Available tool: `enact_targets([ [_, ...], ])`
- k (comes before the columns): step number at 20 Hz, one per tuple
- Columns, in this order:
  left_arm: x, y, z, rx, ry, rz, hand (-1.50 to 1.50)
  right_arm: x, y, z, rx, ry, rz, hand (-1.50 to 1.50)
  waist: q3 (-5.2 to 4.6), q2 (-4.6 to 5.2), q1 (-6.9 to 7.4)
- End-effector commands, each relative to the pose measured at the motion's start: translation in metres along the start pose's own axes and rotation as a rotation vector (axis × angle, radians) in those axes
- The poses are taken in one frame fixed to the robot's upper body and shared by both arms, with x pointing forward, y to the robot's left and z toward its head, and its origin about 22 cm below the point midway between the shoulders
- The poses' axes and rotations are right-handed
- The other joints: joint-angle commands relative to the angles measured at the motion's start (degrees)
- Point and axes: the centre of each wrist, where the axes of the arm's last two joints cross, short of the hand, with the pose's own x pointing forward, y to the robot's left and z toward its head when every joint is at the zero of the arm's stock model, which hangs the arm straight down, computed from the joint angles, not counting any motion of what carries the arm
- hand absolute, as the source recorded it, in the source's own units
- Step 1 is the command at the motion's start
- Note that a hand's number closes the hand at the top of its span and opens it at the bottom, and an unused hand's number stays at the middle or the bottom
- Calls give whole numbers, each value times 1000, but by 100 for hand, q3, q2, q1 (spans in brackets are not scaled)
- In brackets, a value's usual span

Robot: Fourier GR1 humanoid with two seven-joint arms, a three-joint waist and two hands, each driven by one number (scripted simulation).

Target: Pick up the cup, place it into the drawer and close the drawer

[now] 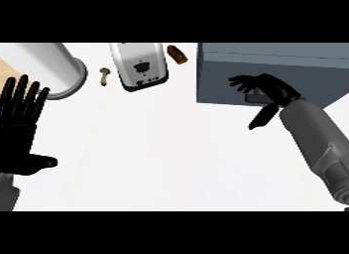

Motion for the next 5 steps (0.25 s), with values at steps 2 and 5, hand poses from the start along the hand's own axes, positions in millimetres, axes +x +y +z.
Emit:
enact_targets([
  [2, -2, 7, 2, 2, -11, -16, -150, -1, -44, 5, -77, 133, 36, -150, 56, 216, 156],
  [5, -10, -2, 1, -12, 1, -2, -150, -6, -39, 9, -87, 137, 28, -150, 59, 237, 149],
])
